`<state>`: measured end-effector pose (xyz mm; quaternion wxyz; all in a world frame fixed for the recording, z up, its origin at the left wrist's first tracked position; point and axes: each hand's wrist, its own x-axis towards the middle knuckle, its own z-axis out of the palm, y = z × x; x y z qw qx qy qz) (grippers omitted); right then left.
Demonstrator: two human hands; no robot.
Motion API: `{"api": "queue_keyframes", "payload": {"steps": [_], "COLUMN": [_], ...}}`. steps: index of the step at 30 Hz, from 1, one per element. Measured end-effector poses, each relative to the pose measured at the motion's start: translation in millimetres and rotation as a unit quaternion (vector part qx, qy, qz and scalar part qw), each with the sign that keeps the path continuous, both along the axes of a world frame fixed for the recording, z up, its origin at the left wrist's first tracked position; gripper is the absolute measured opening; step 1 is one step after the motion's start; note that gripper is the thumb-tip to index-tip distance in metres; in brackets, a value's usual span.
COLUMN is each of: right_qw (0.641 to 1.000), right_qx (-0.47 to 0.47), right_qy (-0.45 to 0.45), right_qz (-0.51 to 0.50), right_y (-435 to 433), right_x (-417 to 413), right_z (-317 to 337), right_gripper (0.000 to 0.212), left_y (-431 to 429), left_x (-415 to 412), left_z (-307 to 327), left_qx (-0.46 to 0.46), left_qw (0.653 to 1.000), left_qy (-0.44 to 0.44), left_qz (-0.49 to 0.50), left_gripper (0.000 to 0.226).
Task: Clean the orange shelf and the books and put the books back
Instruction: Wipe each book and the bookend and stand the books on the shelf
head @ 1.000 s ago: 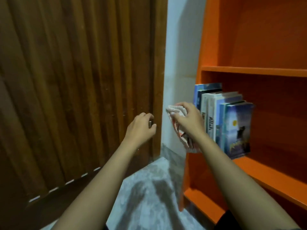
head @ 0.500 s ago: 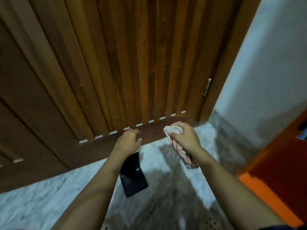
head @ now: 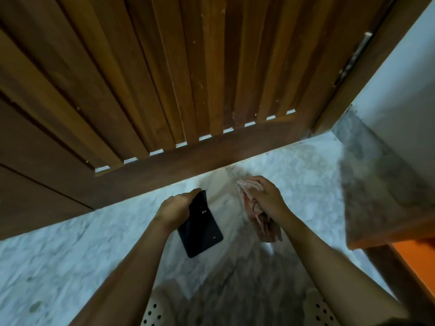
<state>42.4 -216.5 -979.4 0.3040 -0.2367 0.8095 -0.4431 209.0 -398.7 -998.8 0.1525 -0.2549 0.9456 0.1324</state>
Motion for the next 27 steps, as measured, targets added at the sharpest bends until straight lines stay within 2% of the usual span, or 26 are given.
{"api": "queue_keyframes", "payload": {"steps": [2, 5, 8, 11, 13, 18, 21, 24, 27], "right_qw": [1.0, 1.0, 1.0, 0.994, 0.984, 0.951, 0.93, 0.908, 0.881], "right_qx": [0.006, 0.009, -0.011, -0.049, -0.073, -0.117, -0.131, -0.111, -0.071], "right_qy": [-0.016, -0.024, 0.018, 0.077, 0.129, 0.251, 0.31, 0.382, 0.453], "right_qz": [0.002, -0.002, -0.009, -0.062, -0.101, -0.136, -0.15, -0.13, -0.114], "right_y": [-2.1, 0.1, 6.6, 17.4, 26.0, 46.5, 54.3, 59.1, 70.5], "right_x": [0.1, 2.5, 2.2, -2.1, -6.8, -10.2, 2.5, 16.4, 23.8], "right_z": [-4.2, 2.7, 31.1, 70.9, 100.4, 189.9, 232.6, 260.7, 282.4], "right_gripper": [0.018, 0.018, 0.018, 0.006, 0.013, 0.012, 0.011, 0.016, 0.021], "left_y": [3.0, 9.5, 18.1, 26.8, 34.3, 73.9, 97.9, 120.2, 133.5], "left_x": [1.1, 1.9, -5.6, -10.1, -9.0, -3.8, -2.4, 1.7, 8.8], "left_z": [1.7, 17.6, 54.6, 97.6, 126.1, 196.0, 228.5, 255.9, 274.3], "left_qx": [0.001, 0.018, 0.038, 0.052, 0.103, 0.169, 0.173, 0.174, 0.168], "left_qw": [1.0, 0.995, 0.979, 0.94, 0.912, 0.801, 0.748, 0.728, 0.73], "left_qy": [0.007, 0.101, 0.196, 0.337, 0.393, 0.572, 0.636, 0.661, 0.663], "left_qz": [-0.01, 0.012, 0.046, 0.035, 0.05, 0.053, 0.071, 0.05, 0.009], "left_gripper": [0.064, 0.054, 0.05, 0.047, 0.047, 0.045, 0.042, 0.043, 0.043]}}
